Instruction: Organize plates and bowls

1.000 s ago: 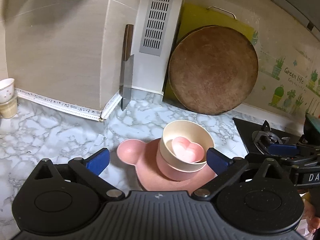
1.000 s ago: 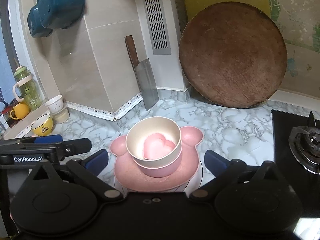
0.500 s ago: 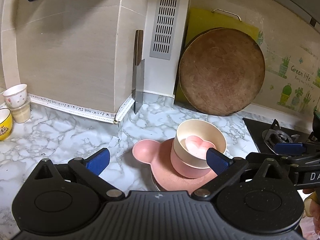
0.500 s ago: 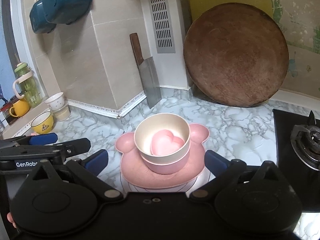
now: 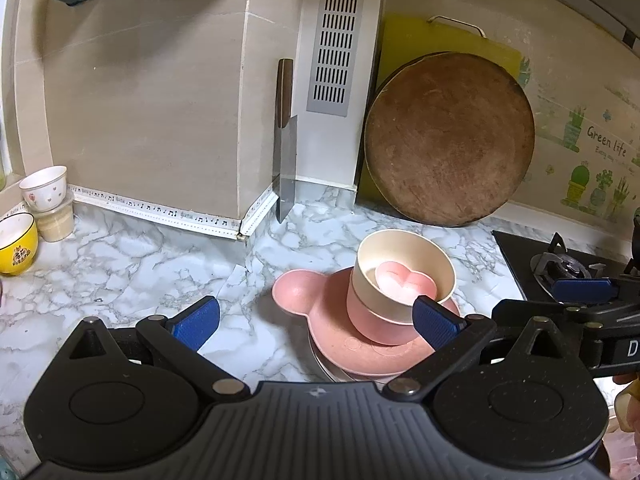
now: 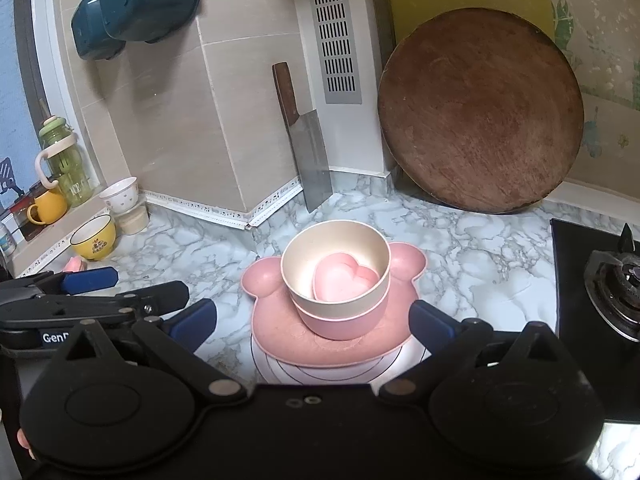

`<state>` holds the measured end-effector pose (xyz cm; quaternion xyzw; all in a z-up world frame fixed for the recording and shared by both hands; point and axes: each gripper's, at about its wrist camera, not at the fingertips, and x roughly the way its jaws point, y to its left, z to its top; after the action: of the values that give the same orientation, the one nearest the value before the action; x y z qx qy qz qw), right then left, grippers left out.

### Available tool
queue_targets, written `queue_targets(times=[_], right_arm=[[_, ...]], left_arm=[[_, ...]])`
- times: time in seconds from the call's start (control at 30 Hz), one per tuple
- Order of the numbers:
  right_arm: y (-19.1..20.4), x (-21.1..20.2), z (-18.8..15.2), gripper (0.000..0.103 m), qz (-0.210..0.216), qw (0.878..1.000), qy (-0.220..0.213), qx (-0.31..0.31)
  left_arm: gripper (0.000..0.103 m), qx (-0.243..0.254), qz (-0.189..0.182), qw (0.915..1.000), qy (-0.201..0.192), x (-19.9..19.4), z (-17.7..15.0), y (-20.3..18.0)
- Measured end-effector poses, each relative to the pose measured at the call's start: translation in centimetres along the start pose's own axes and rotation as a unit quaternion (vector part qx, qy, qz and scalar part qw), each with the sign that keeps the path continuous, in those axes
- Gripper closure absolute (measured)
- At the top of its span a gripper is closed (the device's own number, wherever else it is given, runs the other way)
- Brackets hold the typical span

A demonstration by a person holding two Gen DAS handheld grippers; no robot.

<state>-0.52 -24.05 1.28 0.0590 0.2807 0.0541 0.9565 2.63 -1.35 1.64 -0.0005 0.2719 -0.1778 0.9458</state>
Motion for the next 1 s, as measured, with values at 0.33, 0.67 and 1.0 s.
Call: queue_targets(times=[0.33,0.67,1.0], right_arm=[[-0.31,-0.4,-0.2,0.0,-0.003,1.0,0.001,0.003],[-0.48,-0.39,-0.19,0.0,-0.006,1.0,0.0,0.005],[-0.46,-0.25,-0.18,0.0,-0.007,1.0,0.0,0.006]], left_arm=[[0.0,0.011,-0.008,0.9999,0.002,0.01,-0.05,-0.66],[0.0,0.014,-0.013,0.9998,0.005,0.29,0.07,-0.91],[0.0,0.019,-0.015,0.9997,0.006,0.7,0.09,-0.91]])
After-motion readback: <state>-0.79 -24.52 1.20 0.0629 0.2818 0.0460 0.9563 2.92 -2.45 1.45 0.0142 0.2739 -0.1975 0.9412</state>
